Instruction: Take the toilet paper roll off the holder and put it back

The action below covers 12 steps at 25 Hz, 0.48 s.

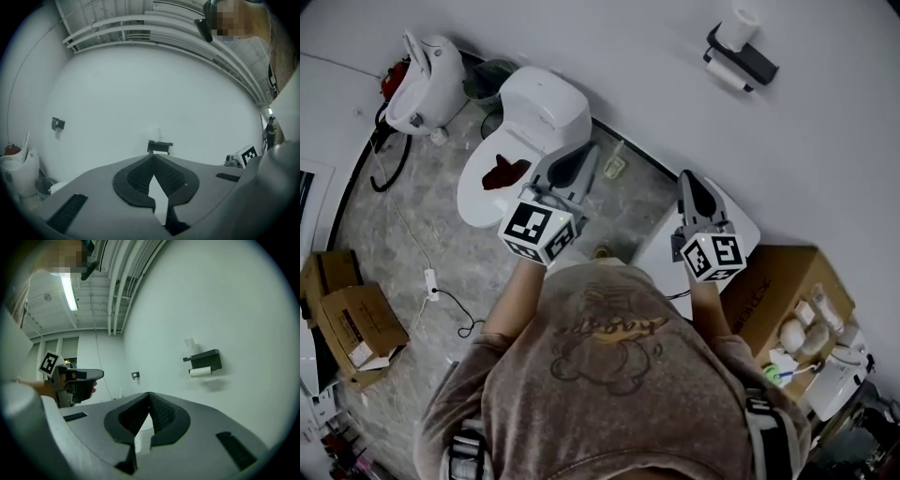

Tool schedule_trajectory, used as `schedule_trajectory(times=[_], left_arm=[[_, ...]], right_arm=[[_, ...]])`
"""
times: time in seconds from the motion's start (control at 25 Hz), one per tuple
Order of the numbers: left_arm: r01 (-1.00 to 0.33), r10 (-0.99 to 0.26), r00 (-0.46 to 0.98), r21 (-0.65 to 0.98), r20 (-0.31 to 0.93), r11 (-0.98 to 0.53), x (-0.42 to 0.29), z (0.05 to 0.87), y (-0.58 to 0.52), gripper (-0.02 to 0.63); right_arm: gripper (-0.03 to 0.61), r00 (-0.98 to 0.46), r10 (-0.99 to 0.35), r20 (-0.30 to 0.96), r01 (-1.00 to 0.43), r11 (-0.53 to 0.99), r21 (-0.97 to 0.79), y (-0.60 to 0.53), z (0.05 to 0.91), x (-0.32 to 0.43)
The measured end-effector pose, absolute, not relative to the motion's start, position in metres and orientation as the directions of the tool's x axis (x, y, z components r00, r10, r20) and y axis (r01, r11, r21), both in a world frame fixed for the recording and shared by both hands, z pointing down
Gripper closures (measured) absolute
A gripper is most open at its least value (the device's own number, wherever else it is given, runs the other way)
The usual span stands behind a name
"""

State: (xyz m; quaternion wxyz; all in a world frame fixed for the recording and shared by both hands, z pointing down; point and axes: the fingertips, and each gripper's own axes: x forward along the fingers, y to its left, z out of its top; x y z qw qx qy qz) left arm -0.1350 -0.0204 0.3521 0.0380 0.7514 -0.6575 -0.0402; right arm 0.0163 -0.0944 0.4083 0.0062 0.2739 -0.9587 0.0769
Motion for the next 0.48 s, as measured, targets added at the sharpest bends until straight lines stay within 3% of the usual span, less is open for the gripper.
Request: schedule_trajectory(times=[0.48], left_arm=[[-0.927,-0.934,0.357,0.117,-0.012,-0.356,-0.143,0.340,-0.095,0.604]], right_arm=[[0.581,-0.714,-0.698,0.047,-0.695,0.700,-0.165,-0.129,0.399,0.023]])
